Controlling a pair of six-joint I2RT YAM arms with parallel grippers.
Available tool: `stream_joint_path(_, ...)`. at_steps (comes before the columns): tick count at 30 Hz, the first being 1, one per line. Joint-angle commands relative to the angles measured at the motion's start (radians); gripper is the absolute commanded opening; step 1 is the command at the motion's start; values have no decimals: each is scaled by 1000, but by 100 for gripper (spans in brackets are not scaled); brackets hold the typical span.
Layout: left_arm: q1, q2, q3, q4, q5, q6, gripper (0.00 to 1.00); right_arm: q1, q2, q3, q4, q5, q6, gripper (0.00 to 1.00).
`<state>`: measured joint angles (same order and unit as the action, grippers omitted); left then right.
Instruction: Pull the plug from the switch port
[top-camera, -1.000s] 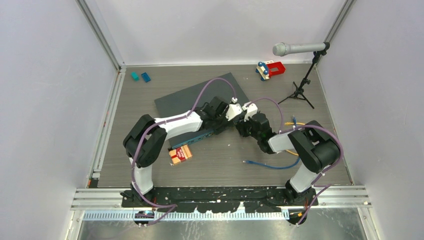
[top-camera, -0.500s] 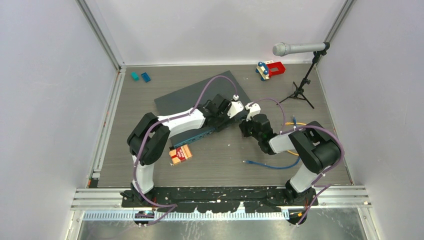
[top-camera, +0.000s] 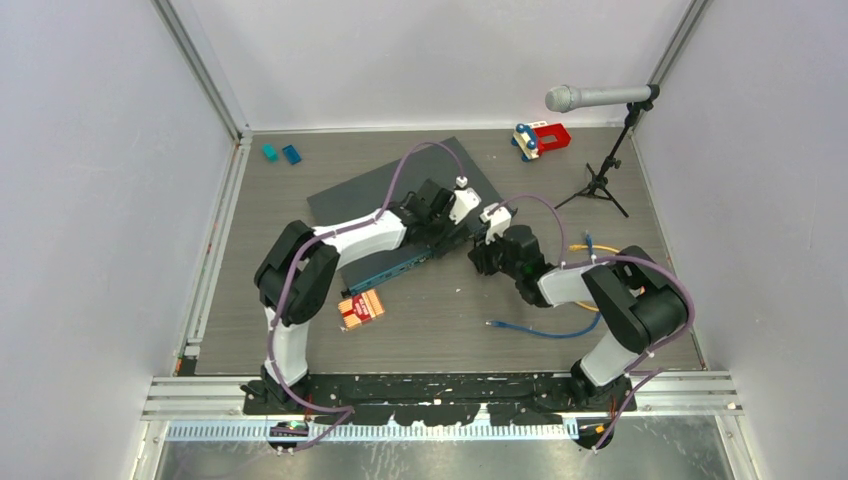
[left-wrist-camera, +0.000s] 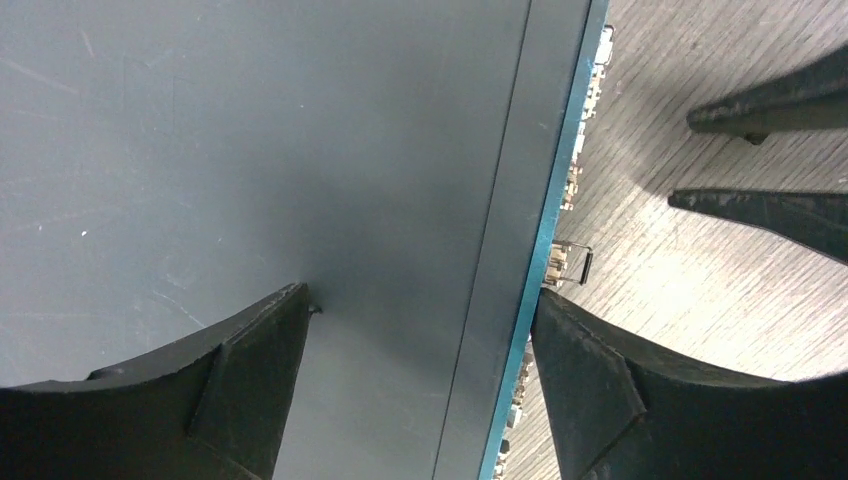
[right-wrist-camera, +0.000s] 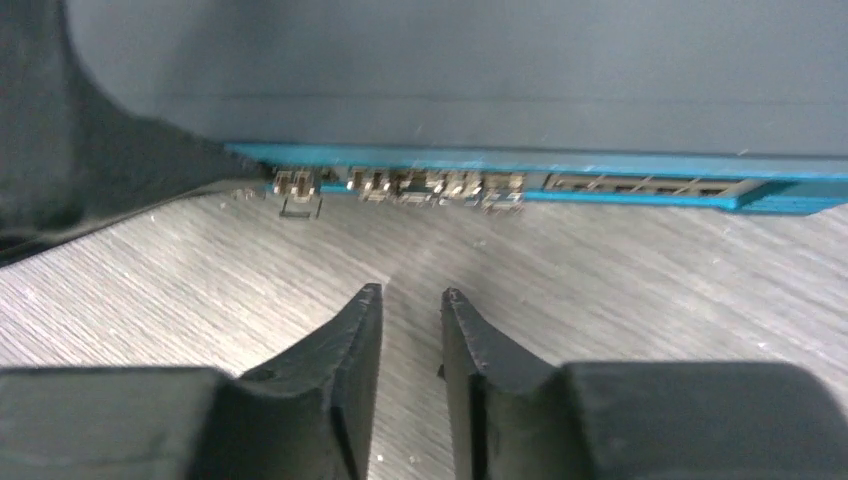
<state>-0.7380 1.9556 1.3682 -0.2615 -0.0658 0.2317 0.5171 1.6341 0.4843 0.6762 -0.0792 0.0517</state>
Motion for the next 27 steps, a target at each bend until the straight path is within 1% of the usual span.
stream_joint_path(1,48,-22,-32,-31,60,-57,84,-57,-67,81,-60,-102,-1,38)
stream_joint_path(5,66,-83,-32,-39,142,-55,89,-81,-81,125,-147,-213,2,45)
stream_joint_path(8,83,-136,-41,-55,205,-35,92,-81,-86,156,-215,-281,-9,48)
stream_joint_path(11,111,-198,-60,-70,255,-18,93,-77,-78,196,-272,-304,-4,50)
stream_joint_path(14,152,-243,-75,-85,290,-18,94,-52,-63,235,-312,-275,-1,50)
stream_joint_path(20,216,-296,-97,-83,293,-25,94,-13,-40,293,-381,-197,4,49)
stream_joint_path(27,225,-301,-104,-83,294,-31,94,31,-26,324,-420,-107,-40,48)
